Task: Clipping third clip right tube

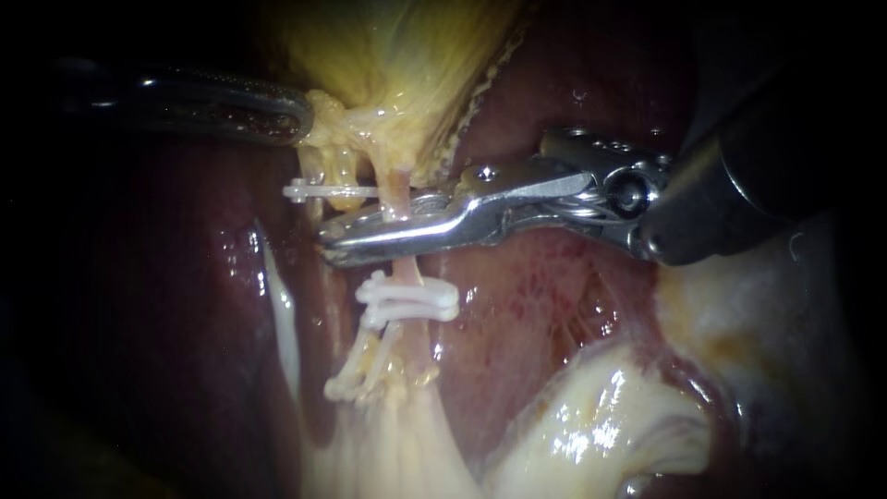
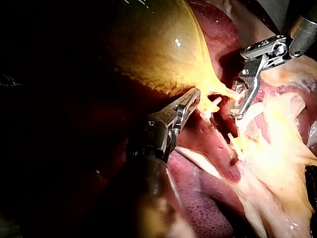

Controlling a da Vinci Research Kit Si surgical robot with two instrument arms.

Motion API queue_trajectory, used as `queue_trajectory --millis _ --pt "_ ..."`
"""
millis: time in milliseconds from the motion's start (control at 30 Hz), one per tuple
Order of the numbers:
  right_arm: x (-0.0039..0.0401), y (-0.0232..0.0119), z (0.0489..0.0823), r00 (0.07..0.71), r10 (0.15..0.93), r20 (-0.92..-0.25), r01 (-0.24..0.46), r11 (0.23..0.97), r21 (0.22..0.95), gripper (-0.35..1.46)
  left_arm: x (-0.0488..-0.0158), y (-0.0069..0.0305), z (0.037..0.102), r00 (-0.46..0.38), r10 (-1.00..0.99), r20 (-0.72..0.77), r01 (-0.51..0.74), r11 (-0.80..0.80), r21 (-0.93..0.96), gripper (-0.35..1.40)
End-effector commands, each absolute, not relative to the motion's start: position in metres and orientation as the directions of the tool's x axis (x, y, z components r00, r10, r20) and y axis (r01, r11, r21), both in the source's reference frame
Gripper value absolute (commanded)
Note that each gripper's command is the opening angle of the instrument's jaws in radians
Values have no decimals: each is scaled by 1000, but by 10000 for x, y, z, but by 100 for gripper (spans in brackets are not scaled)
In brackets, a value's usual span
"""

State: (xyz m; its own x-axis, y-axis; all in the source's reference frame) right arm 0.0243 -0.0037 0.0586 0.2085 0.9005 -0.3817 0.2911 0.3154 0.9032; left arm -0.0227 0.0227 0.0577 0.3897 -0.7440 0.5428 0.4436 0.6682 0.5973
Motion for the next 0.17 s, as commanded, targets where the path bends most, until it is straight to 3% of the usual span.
queue_trajectory --millis 33,167 --pt "243 -37 587 208 901 -380 290 314 904 -35 -227 227 576 390 -744 543 444 668 597 -35" --pt "242 -36 589 210 903 -375 289 309 906 -35 -227 227 576 390 -744 543 443 668 597 -35"
